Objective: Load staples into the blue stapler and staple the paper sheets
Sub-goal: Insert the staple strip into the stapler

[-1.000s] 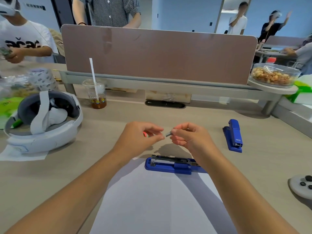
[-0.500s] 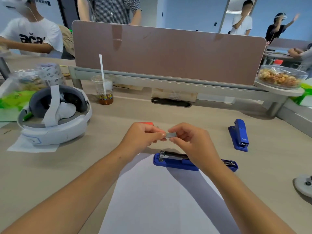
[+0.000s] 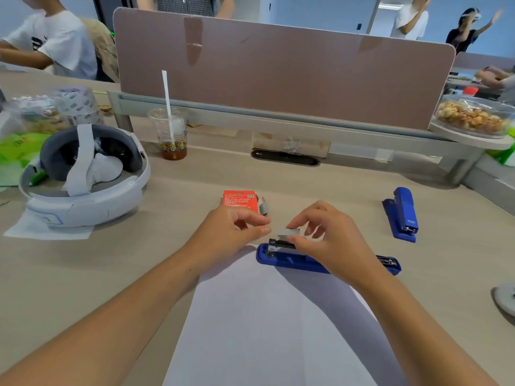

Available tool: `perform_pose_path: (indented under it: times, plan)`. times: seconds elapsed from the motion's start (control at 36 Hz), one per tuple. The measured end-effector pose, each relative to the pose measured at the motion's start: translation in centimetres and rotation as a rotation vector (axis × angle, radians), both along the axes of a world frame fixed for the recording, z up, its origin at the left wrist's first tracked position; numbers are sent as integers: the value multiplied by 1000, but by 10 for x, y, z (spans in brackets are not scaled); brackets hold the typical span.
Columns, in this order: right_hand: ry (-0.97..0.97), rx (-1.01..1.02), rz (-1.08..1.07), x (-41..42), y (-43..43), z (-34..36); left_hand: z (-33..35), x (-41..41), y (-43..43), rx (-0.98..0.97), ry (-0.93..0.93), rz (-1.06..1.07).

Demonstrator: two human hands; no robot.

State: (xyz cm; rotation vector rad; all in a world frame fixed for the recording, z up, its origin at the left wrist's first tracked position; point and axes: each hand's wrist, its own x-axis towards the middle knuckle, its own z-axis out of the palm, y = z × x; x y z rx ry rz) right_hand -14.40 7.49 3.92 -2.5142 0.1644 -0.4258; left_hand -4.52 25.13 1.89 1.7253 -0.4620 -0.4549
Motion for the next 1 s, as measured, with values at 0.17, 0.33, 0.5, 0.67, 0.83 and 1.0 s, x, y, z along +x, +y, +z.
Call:
perform_pose_path:
  times: [0.17,0.33,0.5,0.67,0.83,1.0]
  plan:
    - [81,22,-1,-2,-3,1,-7,3,1,216,-281,-47]
    - [101,-17,-17,-3,-6,-2,-10,8,5,303,-373,-119]
    - [132,-11,-20,-3,-7,-4,-5,7,5,361,-419,-193]
    - [134,-5,-18,-4,-5,-5,-8,7,4,399,-427,-247]
    - [144,-18,-22,-5,-2,-1,-9,9,3,432,-466,-265]
    - [169,-4,-20,-5,-1,0,-9,8,3,416,-448,-265]
